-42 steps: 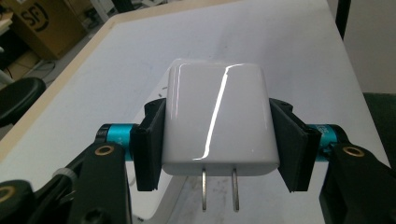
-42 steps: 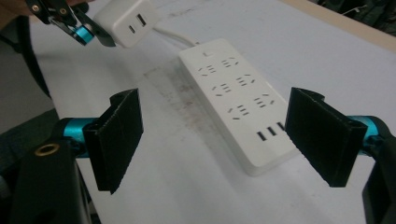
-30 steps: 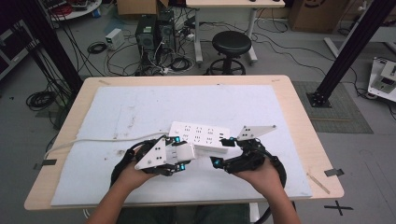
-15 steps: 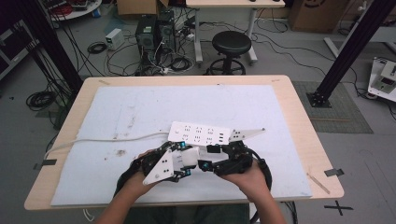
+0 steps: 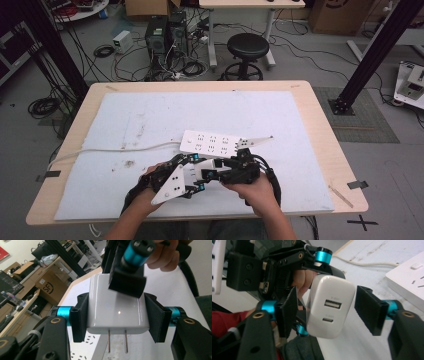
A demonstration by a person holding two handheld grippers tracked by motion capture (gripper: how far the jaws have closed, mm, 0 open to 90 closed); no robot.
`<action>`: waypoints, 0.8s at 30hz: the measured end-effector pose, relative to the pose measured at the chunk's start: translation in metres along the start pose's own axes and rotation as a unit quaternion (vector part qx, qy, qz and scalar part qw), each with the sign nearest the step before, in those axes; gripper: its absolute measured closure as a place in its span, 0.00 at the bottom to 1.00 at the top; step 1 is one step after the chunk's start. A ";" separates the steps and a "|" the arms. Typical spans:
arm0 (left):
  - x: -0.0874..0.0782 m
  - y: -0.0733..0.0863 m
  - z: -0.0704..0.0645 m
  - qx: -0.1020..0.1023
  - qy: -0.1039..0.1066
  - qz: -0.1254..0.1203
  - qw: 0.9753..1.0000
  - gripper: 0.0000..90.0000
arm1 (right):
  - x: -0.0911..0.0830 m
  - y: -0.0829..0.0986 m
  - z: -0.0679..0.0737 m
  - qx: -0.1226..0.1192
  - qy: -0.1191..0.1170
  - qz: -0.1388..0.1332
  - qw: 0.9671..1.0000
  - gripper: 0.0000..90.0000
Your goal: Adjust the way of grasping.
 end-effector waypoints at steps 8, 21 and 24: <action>0.001 -0.001 -0.001 0.001 0.001 -0.001 1.000 0.47 | 0.002 0.000 -0.001 -0.002 -0.007 0.000 1.000 0.61; 0.003 0.000 0.000 0.018 -0.001 0.009 1.000 0.47 | 0.002 0.000 -0.002 0.019 -0.014 0.011 1.000 0.67; 0.005 0.000 0.000 0.010 0.001 0.005 1.000 0.46 | 0.002 -0.001 -0.001 0.015 -0.017 0.009 1.000 0.69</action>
Point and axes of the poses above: each handheld gripper's, and its own axes: x roughly forward along the jaws, y roughly out of its underside, z roughly to its left, the point moved 6 cm from there along x, roughly forward along the jaws, and after that the axes turned 4 degrees about z, right-handed, at the moved point
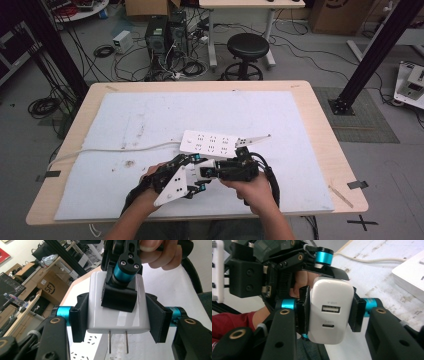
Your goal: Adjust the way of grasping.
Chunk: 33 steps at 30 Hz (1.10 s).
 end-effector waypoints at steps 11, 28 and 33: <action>-0.011 0.003 0.009 -0.021 -0.006 -0.004 1.000 0.24 | -0.019 -0.008 0.001 -0.017 0.026 -0.024 0.999 0.70; -0.069 0.054 0.069 -0.197 0.077 0.113 0.971 0.20 | -0.082 -0.026 0.002 -0.071 0.139 -0.031 0.987 0.70; -0.080 0.068 0.085 -0.234 0.081 0.118 0.962 0.19 | -0.094 -0.030 0.001 -0.080 0.163 -0.028 0.983 0.70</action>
Point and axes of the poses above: each handheld gripper's, and its own axes: x roughly forward along the jaws, y roughly out of its underside, z roughly to its left, the point moved 6 cm from there along x, roughly forward along the jaws, and after that the axes turned 4 degrees about z, right-handed, at the moved point
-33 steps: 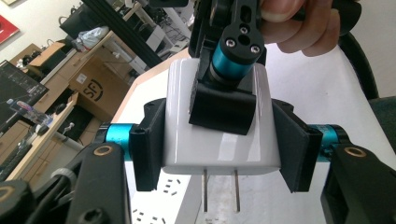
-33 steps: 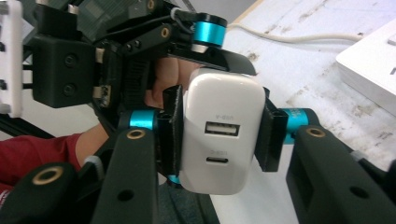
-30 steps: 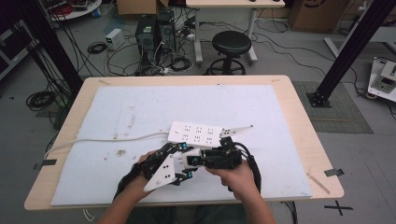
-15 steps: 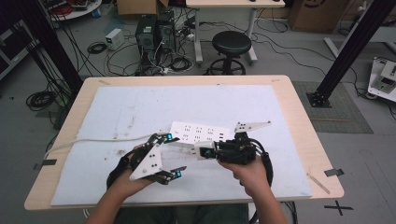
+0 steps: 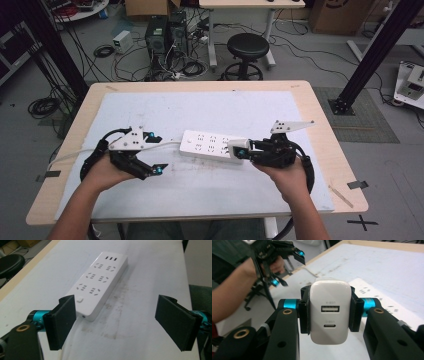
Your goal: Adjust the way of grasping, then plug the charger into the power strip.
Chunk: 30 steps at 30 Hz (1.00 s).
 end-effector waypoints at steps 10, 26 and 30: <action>-0.009 0.012 0.025 -0.036 -0.009 0.024 0.999 0.18 | -0.012 -0.003 -0.017 -0.007 0.039 0.014 0.999 0.70; -0.028 0.021 0.034 -0.040 -0.048 0.027 0.998 0.19 | -0.003 -0.031 -0.034 -0.043 0.057 0.072 0.995 0.70; -0.031 0.024 0.035 -0.040 -0.049 0.033 0.997 0.18 | 0.002 -0.038 -0.037 -0.056 0.065 0.090 0.992 0.70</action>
Point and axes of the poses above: each handheld gripper's, and its own axes: x roughly forward along the jaws, y roughly out of its underside, z roughly to its left, the point moved 6 cm from there along x, roughly forward along the jaws, and after that the axes turned 4 degrees about z, right-handed, at the moved point
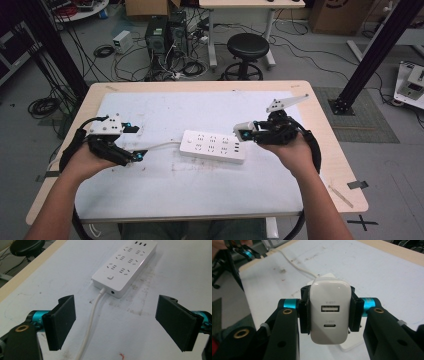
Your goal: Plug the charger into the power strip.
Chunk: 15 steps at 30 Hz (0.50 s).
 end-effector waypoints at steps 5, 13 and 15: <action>-0.006 0.007 0.004 -0.007 -0.010 0.006 1.000 0.19 | 0.009 -0.016 -0.009 -0.032 0.008 0.031 0.999 0.70; -0.013 0.020 0.012 -0.011 -0.020 0.025 0.999 0.19 | 0.034 -0.033 -0.022 -0.056 0.005 0.096 0.994 0.70; -0.013 0.020 0.012 -0.011 -0.020 0.025 0.999 0.19 | 0.038 -0.034 -0.023 -0.057 0.006 0.104 0.993 0.70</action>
Point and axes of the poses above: each handheld gripper's, and its own axes: x roughly forward along the jaws, y roughly out of its underside, z roughly to its left, the point moved 6 cm from there along x, roughly forward along the jaws, and after that the axes turned 4 degrees about z, right-handed, at the moved point
